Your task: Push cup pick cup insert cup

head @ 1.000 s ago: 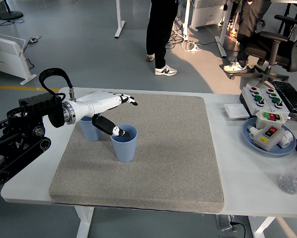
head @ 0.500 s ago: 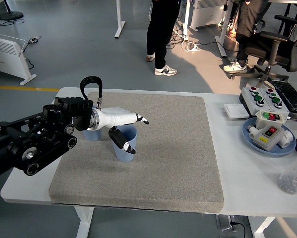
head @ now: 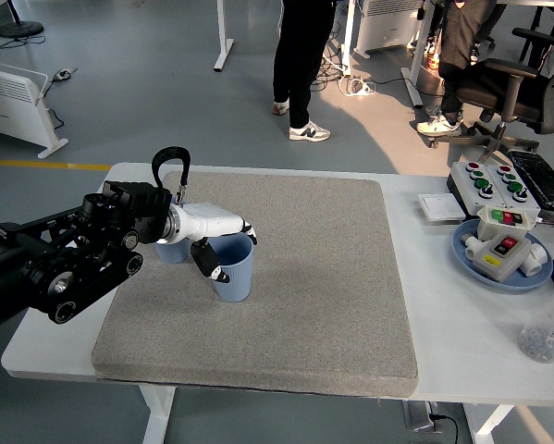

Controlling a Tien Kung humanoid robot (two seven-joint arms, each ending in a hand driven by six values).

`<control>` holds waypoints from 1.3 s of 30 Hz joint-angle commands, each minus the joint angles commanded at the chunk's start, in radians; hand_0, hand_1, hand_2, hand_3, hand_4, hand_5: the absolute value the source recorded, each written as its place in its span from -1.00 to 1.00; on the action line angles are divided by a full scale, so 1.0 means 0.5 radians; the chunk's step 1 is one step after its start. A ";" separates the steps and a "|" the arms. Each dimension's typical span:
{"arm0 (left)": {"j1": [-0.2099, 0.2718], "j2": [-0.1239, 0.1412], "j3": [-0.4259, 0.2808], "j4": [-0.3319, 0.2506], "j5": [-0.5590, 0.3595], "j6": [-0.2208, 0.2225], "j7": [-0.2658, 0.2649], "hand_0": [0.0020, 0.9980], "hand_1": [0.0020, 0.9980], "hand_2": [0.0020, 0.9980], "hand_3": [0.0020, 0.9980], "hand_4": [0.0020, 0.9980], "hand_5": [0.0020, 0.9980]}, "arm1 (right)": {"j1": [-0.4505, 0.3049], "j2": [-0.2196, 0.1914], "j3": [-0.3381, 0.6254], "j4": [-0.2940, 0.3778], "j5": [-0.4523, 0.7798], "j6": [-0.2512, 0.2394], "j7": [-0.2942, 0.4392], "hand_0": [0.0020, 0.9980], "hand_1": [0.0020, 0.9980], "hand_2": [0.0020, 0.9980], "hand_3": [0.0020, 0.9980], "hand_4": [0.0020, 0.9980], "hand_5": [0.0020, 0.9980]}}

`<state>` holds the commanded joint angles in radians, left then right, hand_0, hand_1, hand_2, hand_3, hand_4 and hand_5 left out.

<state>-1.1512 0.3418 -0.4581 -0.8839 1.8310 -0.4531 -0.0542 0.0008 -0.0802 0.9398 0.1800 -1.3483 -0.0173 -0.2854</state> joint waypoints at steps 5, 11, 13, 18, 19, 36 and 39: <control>0.007 0.005 -0.008 -0.013 0.016 0.021 0.001 -0.13 0.18 0.33 0.05 0.31 -0.80 | 0.007 0.001 -0.001 0.000 0.004 0.000 0.001 0.06 0.09 0.03 0.31 -0.41 1.00; 0.017 0.024 -0.028 -0.033 0.028 0.006 0.008 -0.13 0.07 0.24 0.00 0.20 -0.88 | 0.012 0.002 -0.001 0.000 0.009 -0.003 0.003 0.06 0.09 0.03 0.31 -0.41 1.00; 0.017 0.029 -0.035 -0.040 0.031 0.000 0.012 -0.13 0.07 0.24 0.00 0.20 -0.88 | 0.013 0.002 0.000 0.000 0.009 -0.003 0.003 0.06 0.09 0.03 0.31 -0.41 1.00; 0.022 0.066 -0.127 -0.157 0.083 -0.052 0.037 -0.10 0.04 0.21 -0.01 0.15 -0.94 | 0.013 0.003 0.000 0.000 0.015 -0.006 0.004 0.06 0.09 0.03 0.30 -0.41 1.00; 0.022 0.071 -0.140 -0.179 0.089 -0.060 0.041 -0.10 0.04 0.21 -0.01 0.15 -0.94 | 0.013 0.003 0.000 0.000 0.016 -0.006 0.004 0.06 0.09 0.03 0.30 -0.41 1.00; -0.361 0.375 -0.384 -0.370 0.135 -0.244 0.076 -0.05 0.04 0.17 -0.01 0.08 -1.00 | 0.018 -0.016 -0.011 0.000 0.028 -0.008 0.002 0.06 0.09 0.03 0.30 -0.41 1.00; -0.401 0.374 -0.358 -0.249 0.151 -0.246 0.071 -0.04 0.04 0.18 -0.01 0.06 -1.00 | 0.015 -0.018 -0.014 0.000 0.031 -0.008 0.001 0.06 0.09 0.02 0.30 -0.41 1.00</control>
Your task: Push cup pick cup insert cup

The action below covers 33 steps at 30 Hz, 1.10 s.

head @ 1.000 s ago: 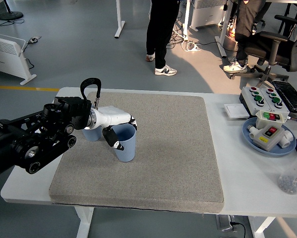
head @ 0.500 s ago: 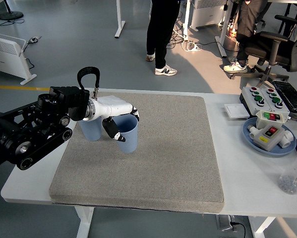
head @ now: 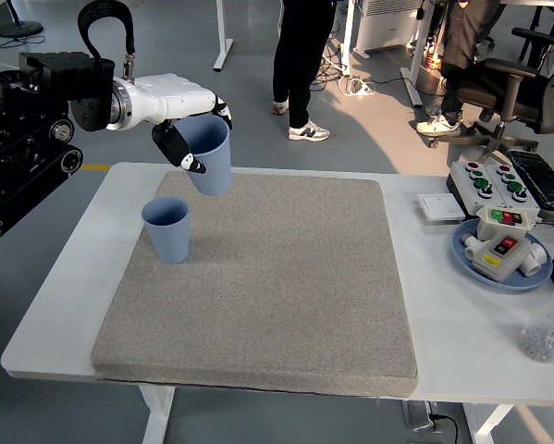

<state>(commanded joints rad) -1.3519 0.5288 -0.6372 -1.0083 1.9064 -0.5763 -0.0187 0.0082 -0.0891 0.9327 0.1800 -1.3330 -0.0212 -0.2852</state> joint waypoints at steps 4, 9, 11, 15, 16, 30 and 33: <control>-0.021 -0.024 0.063 0.162 0.006 0.019 -0.020 -0.04 0.04 0.18 -0.01 0.06 -1.00 | -0.001 -0.001 0.001 0.000 -0.005 0.001 -0.001 0.06 0.09 0.02 0.30 -0.41 1.00; -0.022 -0.060 0.182 0.320 -0.006 0.059 -0.042 -0.03 0.05 0.19 -0.01 0.04 -1.00 | 0.000 0.001 0.004 0.000 -0.009 -0.002 -0.001 0.06 0.09 0.02 0.30 -0.41 1.00; -0.013 -0.070 0.207 0.351 -0.001 0.078 -0.047 -0.03 0.05 0.19 -0.01 0.04 -1.00 | 0.001 0.002 0.002 0.000 -0.009 -0.003 -0.001 0.06 0.09 0.02 0.30 -0.41 1.00; -0.010 -0.089 0.259 0.418 -0.019 0.089 -0.057 -0.02 0.04 0.19 -0.01 0.02 -1.00 | 0.003 0.003 -0.001 0.000 -0.006 -0.007 -0.001 0.06 0.09 0.02 0.30 -0.40 1.00; -0.010 -0.090 0.265 0.424 -0.022 0.090 -0.058 -0.02 0.04 0.19 -0.01 0.02 -1.00 | 0.003 0.003 -0.002 0.000 -0.005 -0.008 -0.001 0.06 0.09 0.02 0.30 -0.40 1.00; -0.001 -0.137 0.422 0.580 -0.112 0.168 -0.112 -0.01 0.06 0.19 0.01 0.00 -1.00 | -0.001 0.002 -0.022 0.000 0.002 -0.007 -0.005 0.06 0.09 0.02 0.30 -0.40 1.00; 0.003 -0.148 0.454 0.612 -0.121 0.214 -0.135 -0.01 0.06 0.19 0.01 0.00 -1.00 | -0.003 0.002 -0.025 0.000 0.003 -0.006 -0.007 0.06 0.09 0.02 0.30 -0.40 1.00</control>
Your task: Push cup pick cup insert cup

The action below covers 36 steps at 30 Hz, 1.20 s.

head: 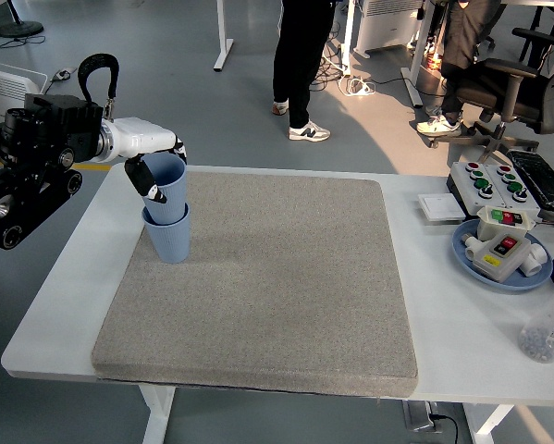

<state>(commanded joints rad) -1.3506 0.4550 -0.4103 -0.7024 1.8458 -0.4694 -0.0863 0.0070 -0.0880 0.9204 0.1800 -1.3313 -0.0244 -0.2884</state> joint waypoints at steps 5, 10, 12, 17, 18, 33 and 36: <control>0.016 -0.028 0.044 0.066 -0.044 0.092 -0.056 -0.04 0.10 0.24 0.04 0.15 -1.00 | -0.002 -0.002 0.009 0.000 -0.029 0.007 -0.004 0.06 0.09 0.02 0.30 -0.40 1.00; 0.022 -0.040 0.082 0.110 -0.057 0.120 -0.073 -0.23 0.20 0.53 0.23 0.54 -0.68 | -0.004 -0.003 0.010 0.000 -0.035 0.007 -0.005 0.06 0.09 0.02 0.30 -0.40 1.00; 0.023 -0.043 0.095 0.129 -0.064 0.130 -0.079 -0.23 0.20 0.53 0.23 0.54 -0.68 | -0.004 -0.003 0.011 0.000 -0.037 0.006 -0.005 0.06 0.09 0.02 0.30 -0.40 1.00; 0.024 -0.050 0.120 0.177 -0.092 0.159 -0.105 0.36 0.60 0.81 0.51 0.71 -0.45 | -0.002 -0.004 0.015 0.000 -0.047 0.005 -0.006 0.06 0.09 0.02 0.30 -0.40 1.00; 0.022 -0.051 0.124 0.185 -0.093 0.167 -0.108 0.36 0.60 0.81 0.51 0.71 -0.45 | -0.001 -0.004 0.016 0.000 -0.049 0.004 -0.005 0.06 0.09 0.02 0.30 -0.40 1.00; 0.042 -0.049 0.176 0.282 -0.226 0.314 -0.127 0.90 0.91 1.00 0.97 1.00 0.18 | 0.013 -0.004 0.011 0.000 -0.048 0.003 0.001 0.06 0.09 0.02 0.30 -0.41 1.00; 0.050 -0.041 0.162 0.281 -0.245 0.332 -0.125 0.90 0.91 1.00 0.97 1.00 0.18 | 0.013 -0.004 0.012 0.000 -0.048 0.002 0.002 0.06 0.09 0.02 0.30 -0.41 1.00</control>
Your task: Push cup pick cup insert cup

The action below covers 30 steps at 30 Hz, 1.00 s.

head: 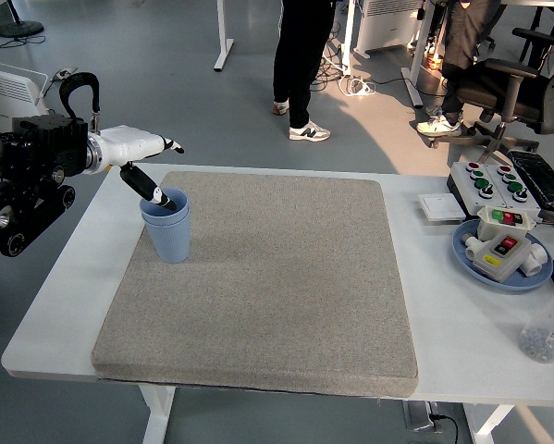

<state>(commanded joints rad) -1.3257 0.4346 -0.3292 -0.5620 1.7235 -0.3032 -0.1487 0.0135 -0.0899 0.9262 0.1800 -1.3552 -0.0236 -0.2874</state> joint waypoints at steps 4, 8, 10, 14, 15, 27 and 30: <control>0.017 0.017 -0.046 -0.026 -0.028 0.046 0.025 0.90 0.91 1.00 0.96 1.00 0.40 | 0.001 0.001 0.000 0.000 0.001 -0.001 0.001 0.06 0.09 0.02 0.30 -0.41 1.00; 0.081 0.058 -0.189 -0.127 -0.125 0.185 0.119 0.90 0.91 1.00 0.96 1.00 0.40 | 0.003 0.002 -0.001 0.000 0.011 -0.005 0.004 0.06 0.09 0.02 0.30 -0.41 1.00; 0.142 0.083 -0.330 -0.218 -0.177 0.288 0.195 0.73 0.73 0.81 0.73 0.59 0.55 | 0.002 0.002 0.006 0.000 0.011 -0.007 0.005 0.06 0.09 0.02 0.30 -0.41 1.00; 0.316 0.104 -0.623 -0.423 -0.300 0.442 0.301 0.73 0.73 0.81 0.73 0.59 0.55 | -0.002 0.002 0.018 0.000 0.013 -0.013 0.009 0.06 0.09 0.02 0.30 -0.41 1.00; 0.362 0.106 -0.714 -0.479 -0.344 0.476 0.317 0.62 0.64 0.64 0.59 0.41 0.71 | -0.002 0.003 0.020 0.000 0.013 -0.014 0.009 0.06 0.09 0.02 0.30 -0.41 1.00; 1.130 0.161 -1.671 -1.299 -1.277 0.709 0.379 0.67 0.72 0.70 0.62 0.32 1.00 | 0.011 0.008 0.066 0.000 0.029 -0.039 0.015 0.06 0.09 0.02 0.30 -0.41 1.00; 1.353 0.191 -1.835 -1.510 -1.537 0.648 0.362 0.67 0.72 0.70 0.62 0.32 1.00 | 0.013 0.012 0.095 0.000 0.020 -0.050 0.018 0.06 0.09 0.02 0.30 -0.41 1.00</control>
<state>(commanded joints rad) -0.6491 0.5303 -1.2467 -1.3171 0.9548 0.0210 0.0324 0.0201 -0.0839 0.9737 0.1800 -1.3452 -0.0488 -0.2783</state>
